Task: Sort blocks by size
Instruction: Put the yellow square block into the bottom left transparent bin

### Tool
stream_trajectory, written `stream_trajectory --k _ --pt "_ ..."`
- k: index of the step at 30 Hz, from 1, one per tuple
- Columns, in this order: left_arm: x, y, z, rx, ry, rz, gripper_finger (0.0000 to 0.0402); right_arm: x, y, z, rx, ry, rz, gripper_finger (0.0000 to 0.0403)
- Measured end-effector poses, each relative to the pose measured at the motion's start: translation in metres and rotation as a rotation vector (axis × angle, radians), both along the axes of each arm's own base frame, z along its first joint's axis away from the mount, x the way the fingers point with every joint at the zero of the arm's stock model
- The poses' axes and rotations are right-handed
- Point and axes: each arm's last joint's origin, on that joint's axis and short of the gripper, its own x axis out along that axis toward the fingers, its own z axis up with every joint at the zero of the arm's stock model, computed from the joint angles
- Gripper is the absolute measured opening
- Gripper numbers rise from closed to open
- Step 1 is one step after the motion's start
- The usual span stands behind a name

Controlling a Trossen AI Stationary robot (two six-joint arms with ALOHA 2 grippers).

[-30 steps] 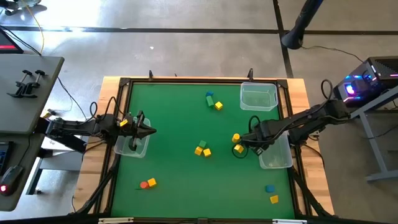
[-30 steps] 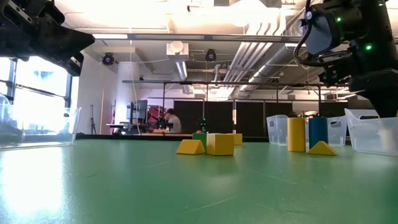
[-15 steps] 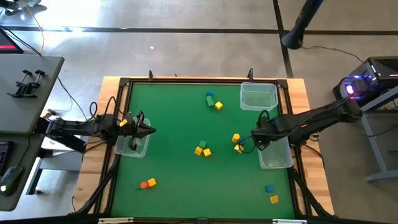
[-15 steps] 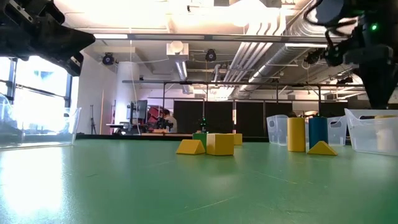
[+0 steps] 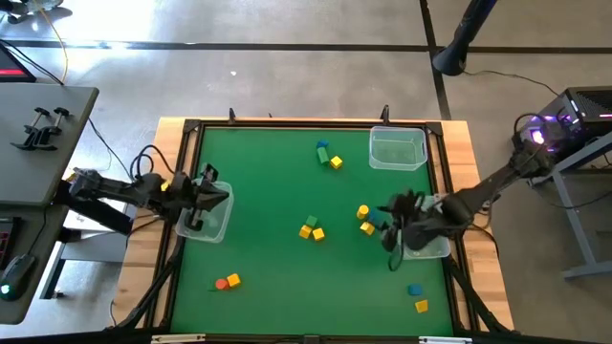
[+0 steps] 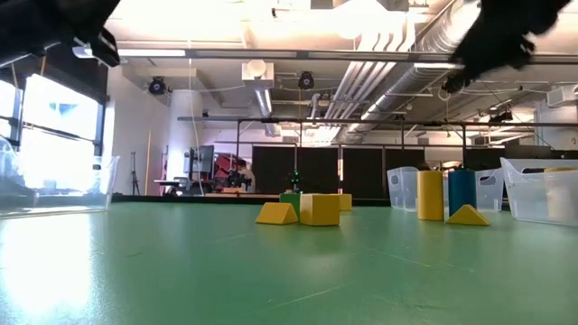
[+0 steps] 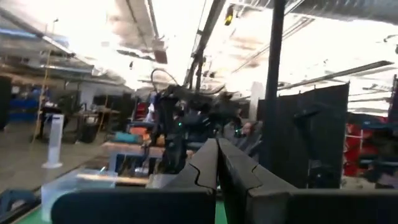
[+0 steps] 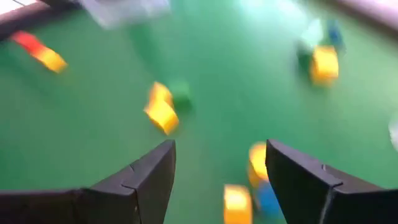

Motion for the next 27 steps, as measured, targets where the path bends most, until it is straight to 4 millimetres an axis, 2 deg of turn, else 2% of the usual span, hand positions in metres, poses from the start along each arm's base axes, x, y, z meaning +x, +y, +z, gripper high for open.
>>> stream_trajectory --k 3,6,12,19,23,27 --pt "0.007 -0.003 -0.004 -0.022 0.057 0.051 0.0 0.011 0.018 0.004 -0.131 -0.109 0.078 0.0238" --pt "0.015 -0.008 -0.002 -0.036 0.097 0.081 0.0 0.025 0.034 0.0 -0.214 -0.142 0.16 0.0238" --pt "0.045 -0.025 0.031 0.017 0.26 0.144 0.0 0.055 0.053 -0.029 -0.312 -0.11 0.241 0.0238" --pt "0.09 -0.051 0.07 0.167 0.664 0.26 0.0 0.091 0.052 -0.065 -0.374 -0.092 0.204 0.0238" --pt "0.111 -0.065 0.074 0.156 0.86 0.23 0.0 0.111 0.046 -0.081 -0.434 -0.101 0.194 0.0238" --pt "0.135 -0.073 0.072 0.112 0.868 0.241 0.0 0.122 0.039 -0.091 -0.484 -0.094 0.196 0.0238"
